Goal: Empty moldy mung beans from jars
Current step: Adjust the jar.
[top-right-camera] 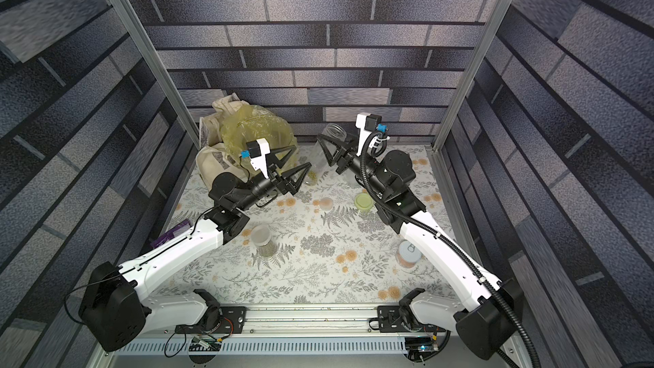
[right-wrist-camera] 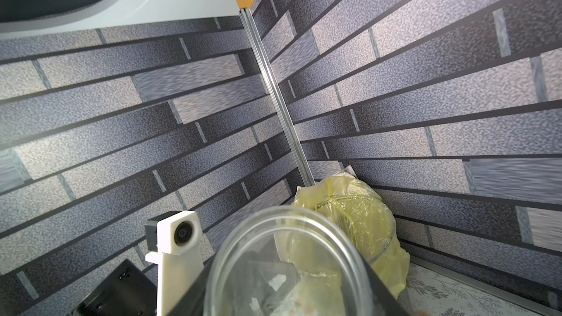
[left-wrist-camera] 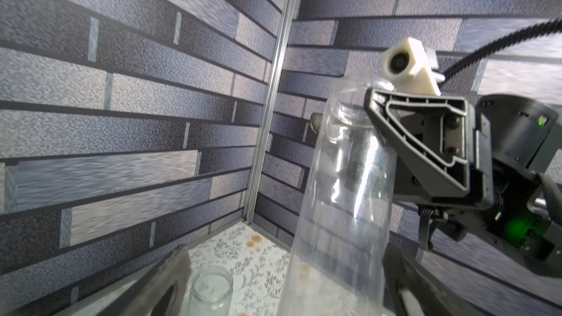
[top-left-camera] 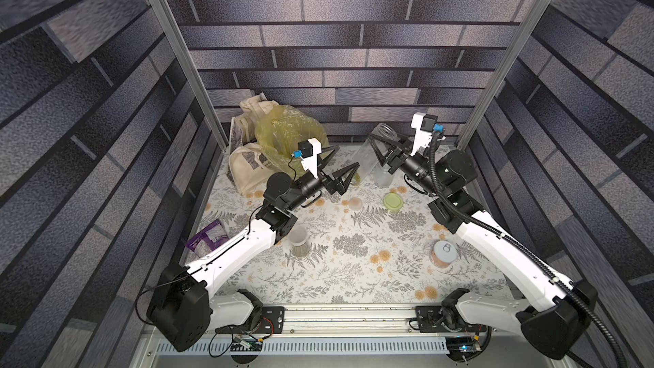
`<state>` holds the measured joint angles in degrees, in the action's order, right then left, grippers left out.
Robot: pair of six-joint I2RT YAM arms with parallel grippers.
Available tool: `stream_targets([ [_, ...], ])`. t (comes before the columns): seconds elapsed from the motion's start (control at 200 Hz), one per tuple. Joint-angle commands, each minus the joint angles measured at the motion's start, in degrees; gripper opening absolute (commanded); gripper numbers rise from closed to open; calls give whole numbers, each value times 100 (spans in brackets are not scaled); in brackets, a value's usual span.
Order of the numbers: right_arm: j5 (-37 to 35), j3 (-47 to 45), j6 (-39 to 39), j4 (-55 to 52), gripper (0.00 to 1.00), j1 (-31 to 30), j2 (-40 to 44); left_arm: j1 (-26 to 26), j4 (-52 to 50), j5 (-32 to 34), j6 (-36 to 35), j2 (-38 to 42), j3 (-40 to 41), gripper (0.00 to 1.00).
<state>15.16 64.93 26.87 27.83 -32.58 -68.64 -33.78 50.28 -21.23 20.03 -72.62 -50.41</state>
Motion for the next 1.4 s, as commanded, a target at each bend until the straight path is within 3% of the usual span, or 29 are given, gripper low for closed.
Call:
stream_targets([
  [0.0,-195,-191,371,1001,41,41,132,-33,1394,303,479,-241,163,100],
  [0.19,-255,-216,428,1150,41,43,101,54,2093,142,1268,-795,27,100],
  [0.511,-313,-254,602,1521,42,49,14,16,2982,-12,1894,-1366,-185,100],
  [0.731,-347,-261,625,1555,42,50,-26,-184,2987,-155,1849,-1613,-453,100],
  [0.826,-371,-279,614,1584,43,49,-19,-218,2987,-250,1839,-1639,-502,94],
  [0.942,-373,-257,624,1637,43,50,-50,-252,2987,-236,1845,-1669,-525,94],
  [1.082,-304,-195,893,1890,44,50,-243,-269,2988,-176,1829,-1725,-603,91],
  [1.167,-259,-165,1086,1992,44,49,-357,-249,2989,-175,1806,-1741,-665,84],
  [1.393,-134,-166,1388,2425,44,46,-545,-190,2987,-241,1864,-1826,-803,84],
])
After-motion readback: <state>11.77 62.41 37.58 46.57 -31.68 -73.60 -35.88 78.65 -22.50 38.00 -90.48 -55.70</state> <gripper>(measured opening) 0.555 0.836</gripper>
